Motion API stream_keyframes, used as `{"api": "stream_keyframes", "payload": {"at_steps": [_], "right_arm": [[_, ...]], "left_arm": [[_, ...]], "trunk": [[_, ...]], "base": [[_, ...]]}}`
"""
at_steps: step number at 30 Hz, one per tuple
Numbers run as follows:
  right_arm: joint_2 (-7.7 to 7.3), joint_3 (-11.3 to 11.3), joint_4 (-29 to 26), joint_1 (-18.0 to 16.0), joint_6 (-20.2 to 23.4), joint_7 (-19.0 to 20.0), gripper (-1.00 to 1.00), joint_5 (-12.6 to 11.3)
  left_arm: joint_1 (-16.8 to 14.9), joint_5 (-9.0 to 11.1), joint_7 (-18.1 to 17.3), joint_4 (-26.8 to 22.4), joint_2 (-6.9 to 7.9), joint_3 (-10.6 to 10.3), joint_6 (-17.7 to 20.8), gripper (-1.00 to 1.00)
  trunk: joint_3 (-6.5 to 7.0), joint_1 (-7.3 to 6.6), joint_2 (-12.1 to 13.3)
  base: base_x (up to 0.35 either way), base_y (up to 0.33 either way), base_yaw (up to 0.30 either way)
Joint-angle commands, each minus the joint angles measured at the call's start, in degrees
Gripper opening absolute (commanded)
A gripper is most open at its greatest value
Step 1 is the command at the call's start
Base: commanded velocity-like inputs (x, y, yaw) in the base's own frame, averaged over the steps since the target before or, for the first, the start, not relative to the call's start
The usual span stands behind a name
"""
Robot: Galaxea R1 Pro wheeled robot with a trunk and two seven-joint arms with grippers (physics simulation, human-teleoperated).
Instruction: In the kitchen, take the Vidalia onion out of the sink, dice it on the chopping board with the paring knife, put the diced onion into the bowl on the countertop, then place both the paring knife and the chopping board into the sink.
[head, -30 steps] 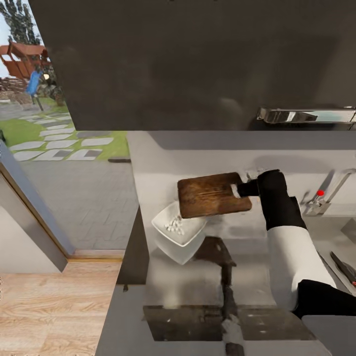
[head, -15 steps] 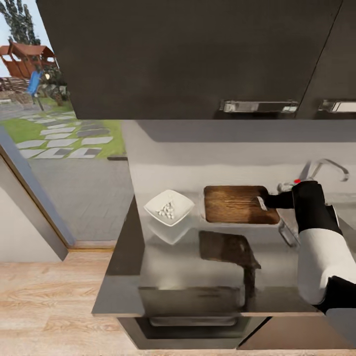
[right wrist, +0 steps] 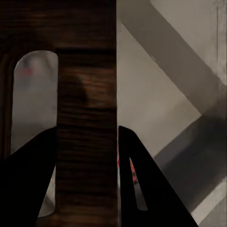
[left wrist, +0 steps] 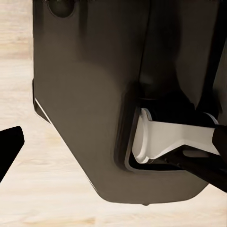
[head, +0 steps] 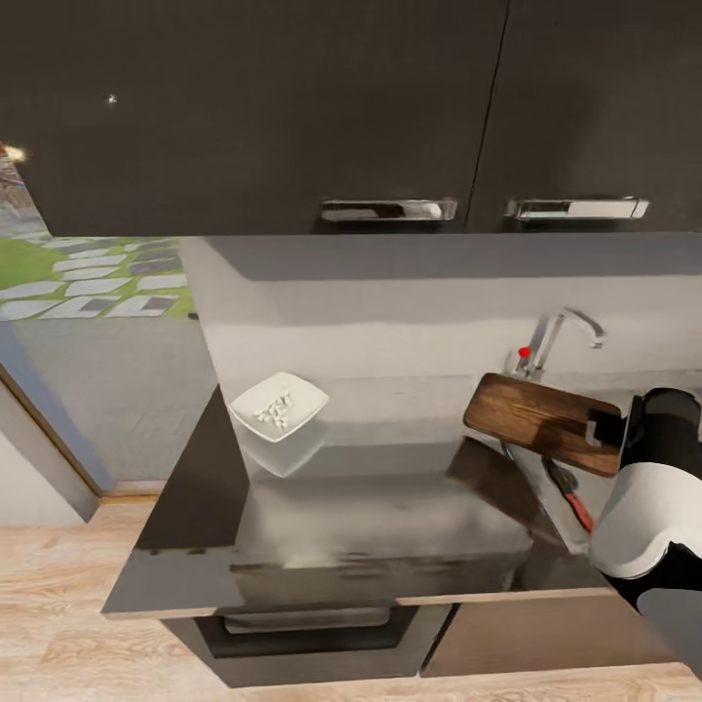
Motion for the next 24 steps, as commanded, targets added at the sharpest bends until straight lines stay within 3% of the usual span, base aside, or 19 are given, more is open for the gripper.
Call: {"api": "stream_keyframes", "payload": {"at_steps": [1,8,9,10,11,12,13,14,19,21,24], "right_arm": [[0.05,0.0,0.0,-0.1,0.1,0.6,-1.00,0.4],[1.98,0.1,0.4,-0.1,0.1,0.2,-1.00,0.4],[3.57,0.0,0.5,-0.1,0.1,-4.5,-1.00,0.4],[7.80,-0.1,0.5,-0.1,-0.7,-12.0,-1.00,-0.5],[11.73,-0.2,0.5,-0.1,-1.5,-20.4,-1.00,-9.2],[13.15,-0.1,0.4,-0.1,-1.4,-32.6,-1.00,-19.5],[13.44,0.0,0.0,-0.1,-0.3,-37.6,-1.00,-25.7],[13.22,0.0,-0.4,-0.1,0.2,-38.9,-1.00,-27.4],[11.19,0.0,-0.8,-0.1,0.4,-39.3,-1.00,-28.0],[11.46,-0.2,-0.4,-0.4,0.4,-39.6,-1.00,-27.3],[12.44,-1.2,0.6,-1.3,-0.6,-40.6,-1.00,-29.1]], "left_arm": [[-0.1,0.6,-0.3,0.3,-0.03,-0.5,-0.5,1.00],[-0.1,0.6,-0.3,0.3,0.05,-0.5,-0.5,1.00],[-0.1,0.6,-0.3,0.3,0.03,-0.5,-0.5,1.00],[-0.1,0.6,-0.3,0.3,-0.01,-0.5,-0.5,1.00],[-0.1,0.6,-0.3,0.3,0.02,-0.5,-0.5,1.00],[-0.1,0.6,-0.3,0.3,0.14,-0.5,-0.5,1.00],[-0.1,0.7,-0.3,0.2,0.26,-0.4,-0.5,1.00],[-0.1,0.7,-0.3,0.2,0.30,-0.4,-0.5,1.00],[-0.1,0.7,-0.3,0.2,0.32,-0.4,-0.5,1.00],[0.0,0.8,-0.6,0.6,0.20,-0.6,-0.2,1.00],[0.0,0.7,-1.3,0.3,0.69,-0.6,-0.4,1.00]], "trunk": [[-0.05,0.04,-0.1],[0.27,0.04,-0.1],[0.27,0.04,-0.1],[0.27,0.04,-0.1],[0.27,0.04,-0.1],[0.27,0.04,-0.1],[0.27,0.04,-0.1],[0.27,0.04,-0.1],[0.27,0.04,-0.1],[0.27,0.04,-0.1],[0.27,0.04,-0.1]], "base": [[0.000,-0.344,-0.204],[0.000,-0.344,-0.139],[0.000,-0.344,-0.002],[0.000,-0.344,0.000],[0.000,-0.344,0.000],[0.000,-0.188,0.000],[0.000,-0.049,0.000],[0.000,-0.013,0.000],[0.000,-0.001,0.000],[0.000,0.000,0.000],[0.000,0.000,0.000]]}}
